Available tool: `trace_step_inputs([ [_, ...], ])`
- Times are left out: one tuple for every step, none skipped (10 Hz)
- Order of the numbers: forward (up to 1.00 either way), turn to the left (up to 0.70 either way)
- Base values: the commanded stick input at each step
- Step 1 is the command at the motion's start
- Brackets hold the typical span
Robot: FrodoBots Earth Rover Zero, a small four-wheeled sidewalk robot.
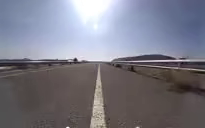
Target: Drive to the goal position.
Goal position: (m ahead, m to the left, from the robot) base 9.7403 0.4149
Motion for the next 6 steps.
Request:
trace_step_inputs([
  [0.7,0.0],
  [0.7,0.0],
  [0.7,0.0],
  [0.7,0.0],
  [0.7,0.0],
  [0.7,0.0],
])
